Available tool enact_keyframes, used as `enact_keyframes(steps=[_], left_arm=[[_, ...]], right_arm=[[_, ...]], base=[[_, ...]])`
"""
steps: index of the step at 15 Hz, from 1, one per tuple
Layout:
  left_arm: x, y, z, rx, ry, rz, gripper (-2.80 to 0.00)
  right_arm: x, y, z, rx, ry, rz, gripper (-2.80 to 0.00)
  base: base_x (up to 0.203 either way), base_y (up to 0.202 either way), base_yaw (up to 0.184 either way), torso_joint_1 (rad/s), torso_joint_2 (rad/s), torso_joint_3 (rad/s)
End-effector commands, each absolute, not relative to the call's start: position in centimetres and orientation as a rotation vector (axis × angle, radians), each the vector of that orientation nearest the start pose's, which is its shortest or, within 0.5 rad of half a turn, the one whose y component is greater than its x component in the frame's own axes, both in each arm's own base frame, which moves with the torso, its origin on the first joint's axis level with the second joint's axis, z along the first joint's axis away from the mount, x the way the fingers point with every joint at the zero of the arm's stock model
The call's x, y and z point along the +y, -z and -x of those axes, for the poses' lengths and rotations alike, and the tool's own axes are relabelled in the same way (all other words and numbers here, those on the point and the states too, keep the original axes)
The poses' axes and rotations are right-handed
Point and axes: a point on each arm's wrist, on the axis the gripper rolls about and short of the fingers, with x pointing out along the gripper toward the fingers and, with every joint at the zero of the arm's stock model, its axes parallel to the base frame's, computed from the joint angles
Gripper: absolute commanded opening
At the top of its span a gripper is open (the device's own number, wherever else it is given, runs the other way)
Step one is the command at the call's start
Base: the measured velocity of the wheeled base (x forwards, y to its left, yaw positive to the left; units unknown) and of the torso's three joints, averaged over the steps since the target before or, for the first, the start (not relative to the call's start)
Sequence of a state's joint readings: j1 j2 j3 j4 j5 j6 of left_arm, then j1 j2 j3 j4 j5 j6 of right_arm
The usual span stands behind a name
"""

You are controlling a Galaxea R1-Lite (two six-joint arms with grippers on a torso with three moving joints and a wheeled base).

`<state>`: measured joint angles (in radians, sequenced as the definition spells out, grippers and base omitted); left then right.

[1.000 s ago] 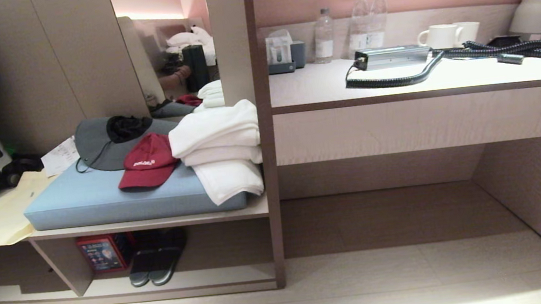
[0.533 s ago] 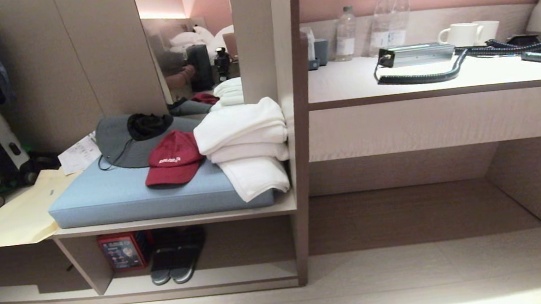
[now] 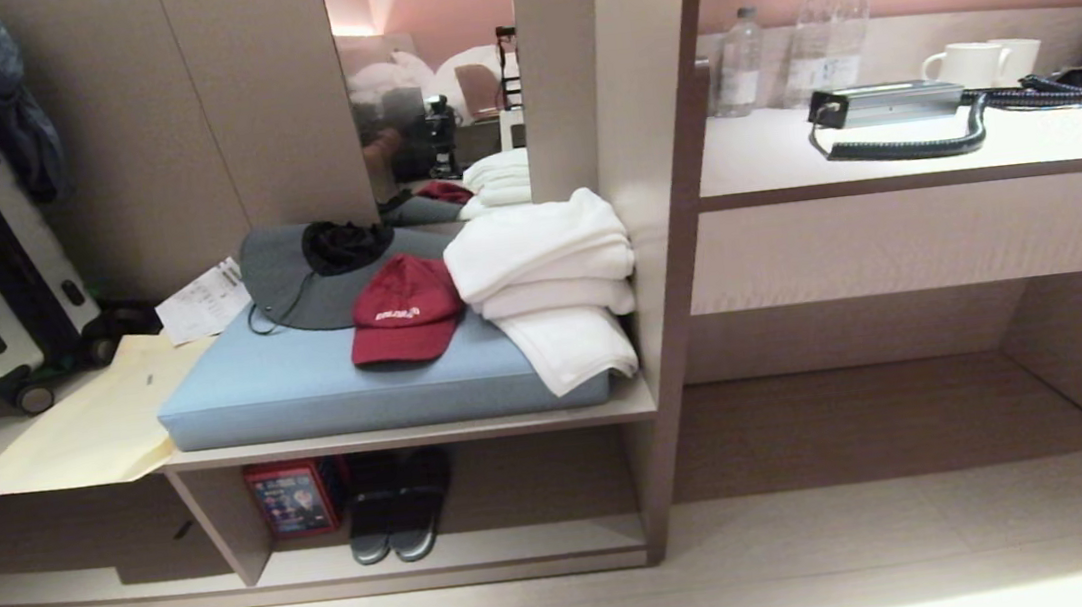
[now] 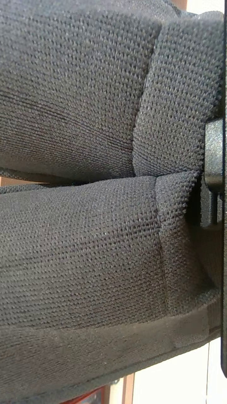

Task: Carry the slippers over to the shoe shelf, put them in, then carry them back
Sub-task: Place the slippers into the shoe cabinet

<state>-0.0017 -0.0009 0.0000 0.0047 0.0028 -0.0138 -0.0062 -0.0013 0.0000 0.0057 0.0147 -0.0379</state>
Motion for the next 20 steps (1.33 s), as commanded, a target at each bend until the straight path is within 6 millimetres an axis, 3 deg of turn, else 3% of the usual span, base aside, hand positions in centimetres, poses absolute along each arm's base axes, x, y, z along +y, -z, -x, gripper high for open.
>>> enact_keyframes(steps=[1, 20], left_arm=[[0.01, -7.50, 2.28, 0.005, -0.002, 0.014, -2.80], [0.01, -7.50, 2.28, 0.005, -0.002, 0.011, -2.80]], right_arm=[[0.05, -7.48, 2.30, 0.003, -0.009, 0.038, -2.80], [0.05, -7.48, 2.30, 0.003, -0.009, 0.038, -2.80]], base=[[0.000, 0.198, -0.002, -0.006, 0.00, 0.007], [0.000, 0.195, -0.003, 0.003, 0.00, 0.002]])
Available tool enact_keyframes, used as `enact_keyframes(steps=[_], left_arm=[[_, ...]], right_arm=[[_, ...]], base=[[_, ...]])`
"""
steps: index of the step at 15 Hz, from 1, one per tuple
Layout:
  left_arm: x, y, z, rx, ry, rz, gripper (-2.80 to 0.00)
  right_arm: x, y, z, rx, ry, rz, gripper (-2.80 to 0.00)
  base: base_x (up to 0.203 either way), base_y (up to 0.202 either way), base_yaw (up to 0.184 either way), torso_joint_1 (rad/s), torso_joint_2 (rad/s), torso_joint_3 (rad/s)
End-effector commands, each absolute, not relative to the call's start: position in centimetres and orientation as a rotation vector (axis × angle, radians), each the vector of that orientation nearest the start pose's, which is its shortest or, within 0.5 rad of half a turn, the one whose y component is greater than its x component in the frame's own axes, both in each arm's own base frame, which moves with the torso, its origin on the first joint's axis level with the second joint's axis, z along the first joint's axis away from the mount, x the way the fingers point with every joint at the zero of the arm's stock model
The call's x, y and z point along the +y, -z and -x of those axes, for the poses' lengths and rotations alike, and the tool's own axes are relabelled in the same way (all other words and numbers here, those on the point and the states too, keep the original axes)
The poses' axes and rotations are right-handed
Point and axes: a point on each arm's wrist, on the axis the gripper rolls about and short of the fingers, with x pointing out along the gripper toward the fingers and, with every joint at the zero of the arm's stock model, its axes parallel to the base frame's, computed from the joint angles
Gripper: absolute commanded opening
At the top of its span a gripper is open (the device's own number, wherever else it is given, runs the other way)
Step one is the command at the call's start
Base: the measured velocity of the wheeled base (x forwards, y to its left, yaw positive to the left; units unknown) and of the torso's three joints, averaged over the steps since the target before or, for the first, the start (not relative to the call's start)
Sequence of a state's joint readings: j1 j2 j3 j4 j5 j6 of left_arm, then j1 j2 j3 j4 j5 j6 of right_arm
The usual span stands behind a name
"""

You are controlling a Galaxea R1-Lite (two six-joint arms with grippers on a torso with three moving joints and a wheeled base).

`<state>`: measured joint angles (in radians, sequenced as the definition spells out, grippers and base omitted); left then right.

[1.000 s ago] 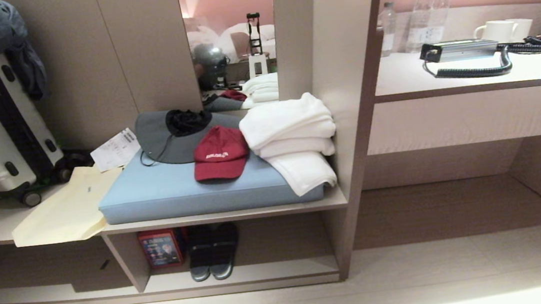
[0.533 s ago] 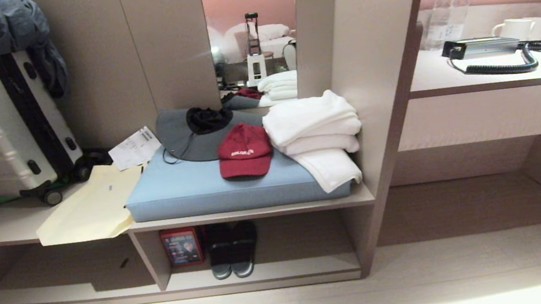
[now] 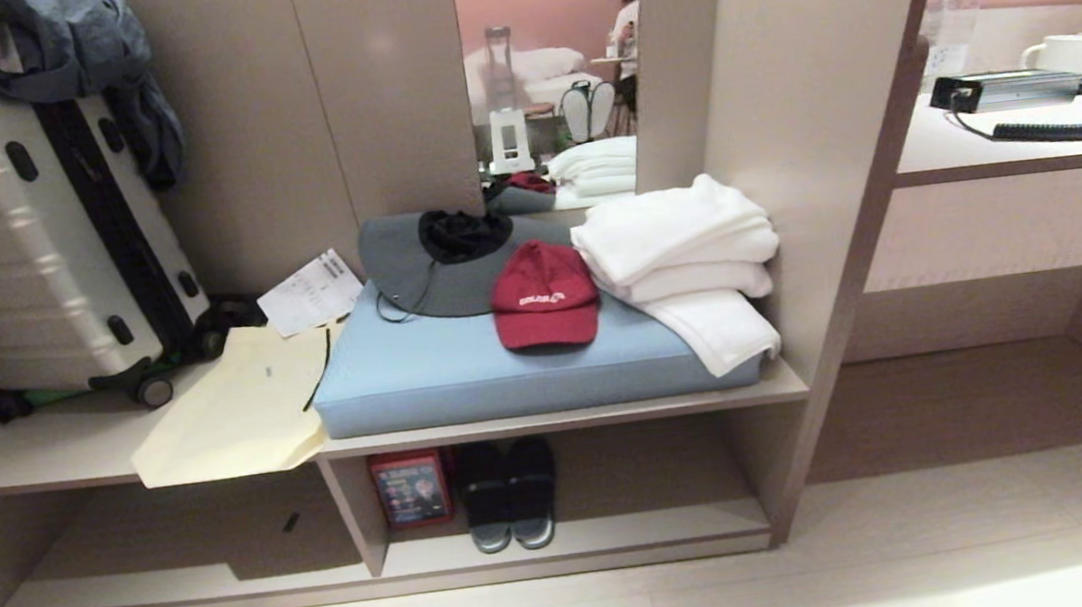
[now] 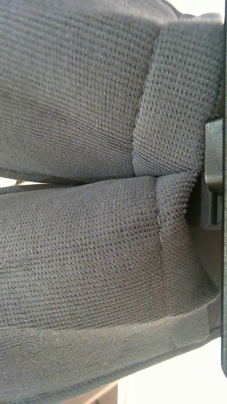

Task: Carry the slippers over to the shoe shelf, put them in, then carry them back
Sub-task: Place the slippers into the shoe cabinet

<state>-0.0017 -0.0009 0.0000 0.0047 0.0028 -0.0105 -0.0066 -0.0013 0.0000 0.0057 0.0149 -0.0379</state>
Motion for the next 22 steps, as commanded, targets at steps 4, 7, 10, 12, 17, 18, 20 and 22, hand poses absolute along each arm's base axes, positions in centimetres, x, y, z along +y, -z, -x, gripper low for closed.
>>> enact_keyframes(steps=[4, 7, 10, 12, 17, 18, 20, 22], left_arm=[[0.01, -7.50, 2.28, 0.005, -0.002, 0.008, -2.80], [0.01, -7.50, 2.28, 0.005, -0.002, 0.008, -2.80], [0.01, -7.50, 2.28, 0.005, -0.002, 0.009, -2.80], [0.01, -7.50, 2.28, 0.005, -0.002, 0.009, -2.80], [0.01, -7.50, 2.28, 0.005, -0.002, 0.011, -2.80], [0.01, -7.52, 2.28, 0.003, -0.002, 0.011, -2.80], [0.01, -7.52, 2.28, 0.003, -0.002, 0.011, -2.80], [0.01, -7.52, 2.28, 0.003, -0.002, 0.011, -2.80]], right_arm=[[0.05, -7.48, 2.30, 0.003, -0.009, 0.038, -2.80], [0.05, -7.48, 2.30, 0.003, -0.009, 0.038, -2.80], [0.05, -7.48, 2.30, 0.003, -0.008, 0.038, -2.80], [0.05, -7.48, 2.30, 0.003, -0.009, 0.038, -2.80], [0.05, -7.48, 2.30, 0.003, -0.008, 0.038, -2.80], [0.05, -7.48, 2.30, 0.003, -0.008, 0.038, -2.80], [0.05, -7.48, 2.30, 0.003, -0.009, 0.038, -2.80], [0.05, -7.48, 2.30, 0.003, -0.009, 0.038, -2.80]], base=[[0.000, 0.059, -0.002, 0.001, 0.00, 0.001], [0.000, 0.000, 0.000, 0.000, 0.00, 0.000], [0.000, 0.000, 0.000, 0.000, 0.00, 0.000], [0.000, 0.000, 0.000, 0.002, 0.00, -0.136], [0.000, 0.000, 0.000, 0.004, 0.00, -0.189], [0.000, 0.000, 0.000, 0.002, 0.00, -0.208], [0.000, 0.000, 0.000, 0.002, 0.00, -0.203], [0.000, 0.000, 0.000, 0.002, 0.00, -0.193]])
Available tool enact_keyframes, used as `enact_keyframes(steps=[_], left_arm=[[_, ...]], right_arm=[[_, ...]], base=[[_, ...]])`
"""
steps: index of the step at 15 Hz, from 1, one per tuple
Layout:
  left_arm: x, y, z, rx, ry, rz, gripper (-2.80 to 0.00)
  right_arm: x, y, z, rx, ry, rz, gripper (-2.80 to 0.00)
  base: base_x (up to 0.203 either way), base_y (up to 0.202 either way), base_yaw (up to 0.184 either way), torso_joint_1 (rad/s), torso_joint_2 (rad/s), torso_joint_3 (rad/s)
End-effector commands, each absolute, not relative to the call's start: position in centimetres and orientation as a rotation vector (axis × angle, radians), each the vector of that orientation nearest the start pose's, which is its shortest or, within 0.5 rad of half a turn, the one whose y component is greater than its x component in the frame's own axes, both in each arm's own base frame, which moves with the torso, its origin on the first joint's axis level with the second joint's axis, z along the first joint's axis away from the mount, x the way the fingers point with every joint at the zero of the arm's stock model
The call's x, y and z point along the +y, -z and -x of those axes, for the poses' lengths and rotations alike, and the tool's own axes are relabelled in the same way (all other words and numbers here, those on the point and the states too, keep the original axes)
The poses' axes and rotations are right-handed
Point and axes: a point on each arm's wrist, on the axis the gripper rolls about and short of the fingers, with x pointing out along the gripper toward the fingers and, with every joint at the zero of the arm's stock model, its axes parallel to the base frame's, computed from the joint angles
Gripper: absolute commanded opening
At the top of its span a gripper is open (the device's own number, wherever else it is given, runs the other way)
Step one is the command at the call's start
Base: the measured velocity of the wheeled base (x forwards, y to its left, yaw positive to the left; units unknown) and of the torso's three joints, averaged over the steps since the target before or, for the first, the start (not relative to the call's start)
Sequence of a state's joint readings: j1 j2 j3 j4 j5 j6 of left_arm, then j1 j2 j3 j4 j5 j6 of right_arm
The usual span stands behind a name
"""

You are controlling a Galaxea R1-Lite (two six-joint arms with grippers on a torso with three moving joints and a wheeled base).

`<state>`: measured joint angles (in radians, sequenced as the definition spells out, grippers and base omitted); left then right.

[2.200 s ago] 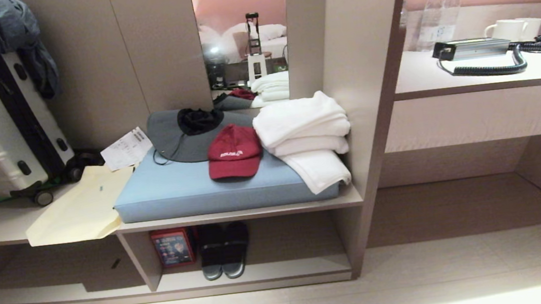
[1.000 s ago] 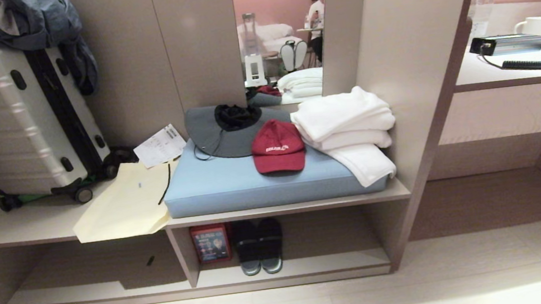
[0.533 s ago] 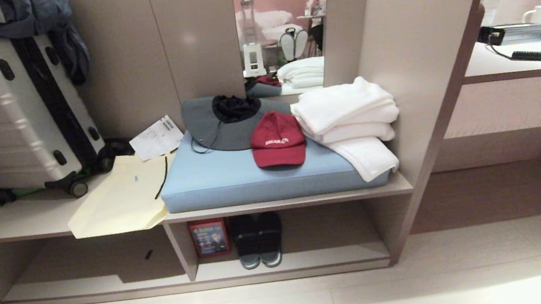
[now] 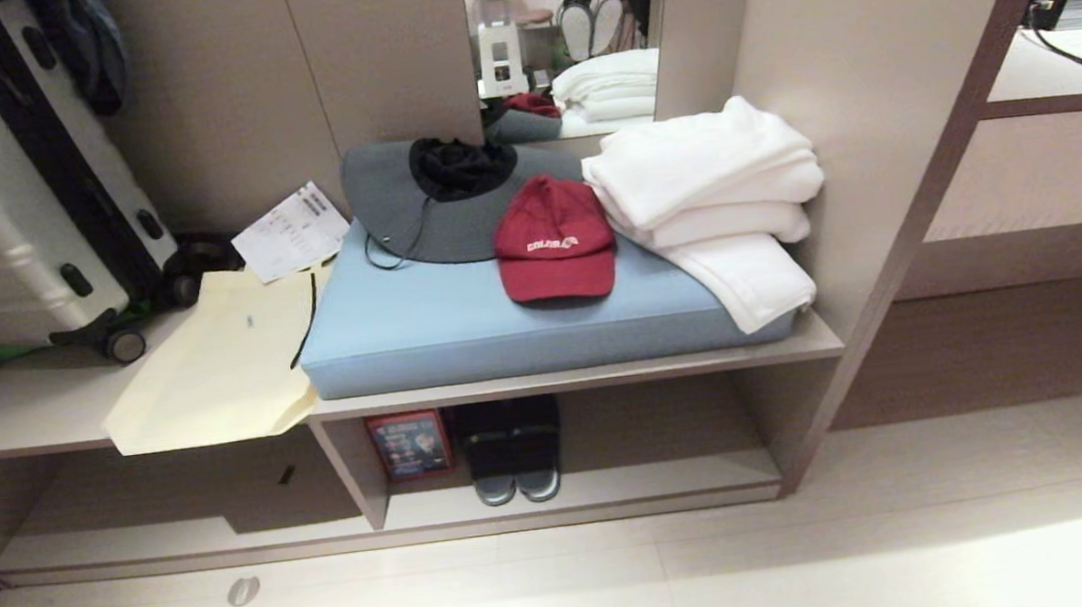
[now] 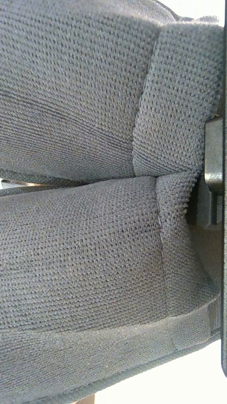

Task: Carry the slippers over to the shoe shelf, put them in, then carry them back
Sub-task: Place the slippers into the shoe cabinet

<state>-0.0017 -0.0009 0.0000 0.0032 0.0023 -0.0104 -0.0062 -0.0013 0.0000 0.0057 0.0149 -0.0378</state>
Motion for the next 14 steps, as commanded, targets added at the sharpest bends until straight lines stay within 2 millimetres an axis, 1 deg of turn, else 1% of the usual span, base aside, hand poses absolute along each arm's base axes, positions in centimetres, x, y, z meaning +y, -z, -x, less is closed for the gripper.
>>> enact_keyframes(steps=[1, 14], left_arm=[[0.01, -7.50, 2.28, 0.005, -0.002, 0.011, -2.80], [0.01, -7.52, 2.28, 0.003, -0.002, 0.011, -2.80]], right_arm=[[0.05, -7.48, 2.30, 0.003, -0.009, 0.038, -2.80], [0.05, -7.48, 2.30, 0.003, -0.009, 0.038, -2.80]], base=[[0.000, 0.000, 0.000, 0.002, 0.00, -0.207], [0.000, 0.000, 0.000, 0.003, 0.00, -0.195]])
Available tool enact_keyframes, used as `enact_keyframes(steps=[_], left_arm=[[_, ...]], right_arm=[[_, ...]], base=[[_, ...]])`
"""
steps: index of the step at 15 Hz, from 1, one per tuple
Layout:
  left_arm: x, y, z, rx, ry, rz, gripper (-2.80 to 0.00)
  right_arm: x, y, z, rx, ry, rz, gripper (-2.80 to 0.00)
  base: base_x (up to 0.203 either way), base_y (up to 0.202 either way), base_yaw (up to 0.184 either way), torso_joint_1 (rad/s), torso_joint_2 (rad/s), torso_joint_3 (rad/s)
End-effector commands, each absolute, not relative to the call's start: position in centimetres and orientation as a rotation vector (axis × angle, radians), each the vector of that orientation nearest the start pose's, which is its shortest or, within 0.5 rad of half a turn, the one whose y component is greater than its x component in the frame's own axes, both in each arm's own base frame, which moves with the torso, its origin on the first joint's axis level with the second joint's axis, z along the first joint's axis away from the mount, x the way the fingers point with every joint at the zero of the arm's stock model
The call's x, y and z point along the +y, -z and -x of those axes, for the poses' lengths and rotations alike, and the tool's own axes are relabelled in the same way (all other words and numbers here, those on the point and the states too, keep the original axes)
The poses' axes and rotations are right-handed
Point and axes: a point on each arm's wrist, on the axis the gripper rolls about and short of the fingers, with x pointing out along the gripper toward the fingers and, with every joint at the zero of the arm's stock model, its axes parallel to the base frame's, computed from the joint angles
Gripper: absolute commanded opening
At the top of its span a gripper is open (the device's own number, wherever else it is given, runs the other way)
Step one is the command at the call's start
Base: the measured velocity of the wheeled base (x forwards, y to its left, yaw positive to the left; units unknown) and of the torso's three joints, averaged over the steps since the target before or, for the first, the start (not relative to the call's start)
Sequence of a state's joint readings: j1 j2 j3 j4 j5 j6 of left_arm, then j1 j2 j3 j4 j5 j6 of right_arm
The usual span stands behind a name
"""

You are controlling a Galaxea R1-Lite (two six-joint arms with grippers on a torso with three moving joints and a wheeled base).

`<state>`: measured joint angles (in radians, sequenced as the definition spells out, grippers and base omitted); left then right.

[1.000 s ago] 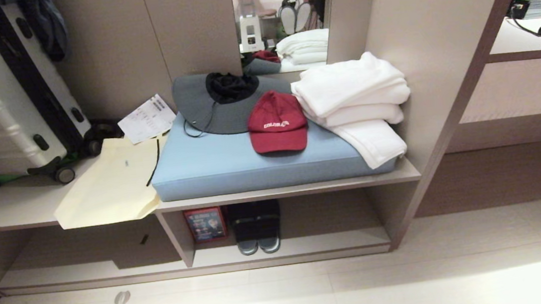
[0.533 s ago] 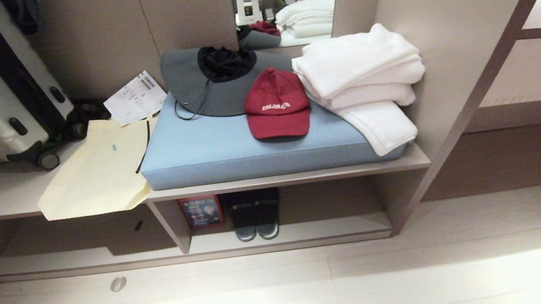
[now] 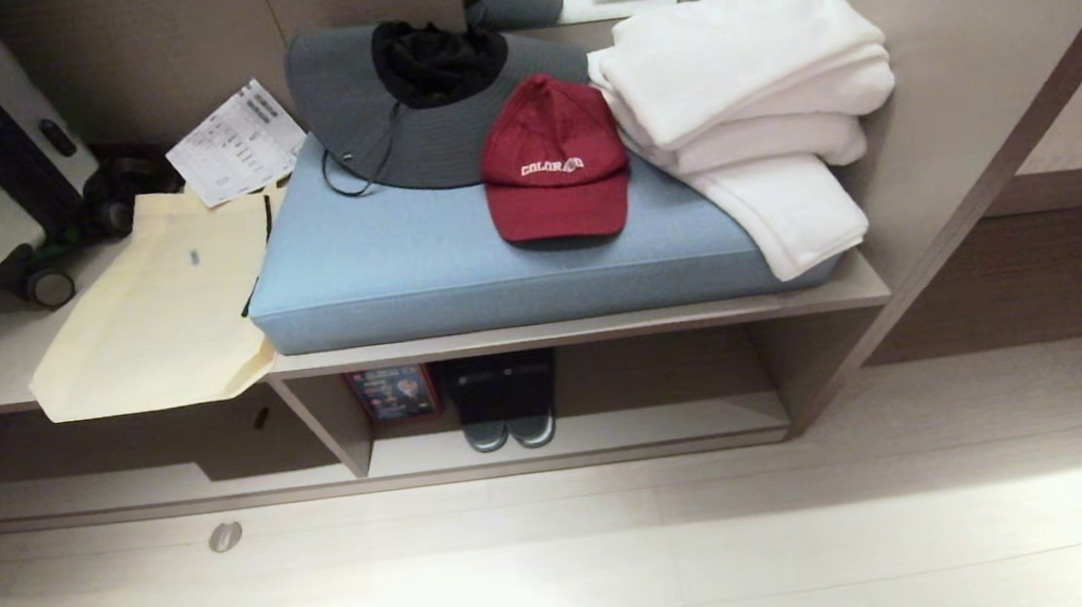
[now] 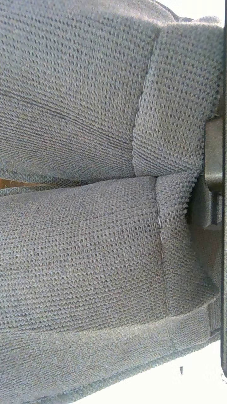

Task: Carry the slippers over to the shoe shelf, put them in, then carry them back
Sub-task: Place the slippers into the shoe cabinet

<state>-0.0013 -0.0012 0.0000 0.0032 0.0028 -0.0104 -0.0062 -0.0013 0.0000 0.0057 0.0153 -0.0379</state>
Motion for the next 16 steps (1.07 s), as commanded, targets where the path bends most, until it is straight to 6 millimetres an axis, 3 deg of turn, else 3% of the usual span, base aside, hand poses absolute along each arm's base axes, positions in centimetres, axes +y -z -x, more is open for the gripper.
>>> enact_keyframes(steps=[1, 16], left_arm=[[0.01, -7.52, 2.28, 0.003, -0.002, 0.011, -2.80], [0.01, -7.50, 2.28, 0.004, -0.002, 0.011, -2.80]], right_arm=[[0.05, -7.48, 2.30, 0.003, -0.009, 0.038, -2.80], [0.05, -7.48, 2.30, 0.003, -0.009, 0.038, -2.80]], base=[[0.000, 0.000, 0.000, 0.010, 0.00, -0.193], [0.000, 0.000, 0.000, 0.004, 0.00, -0.196]])
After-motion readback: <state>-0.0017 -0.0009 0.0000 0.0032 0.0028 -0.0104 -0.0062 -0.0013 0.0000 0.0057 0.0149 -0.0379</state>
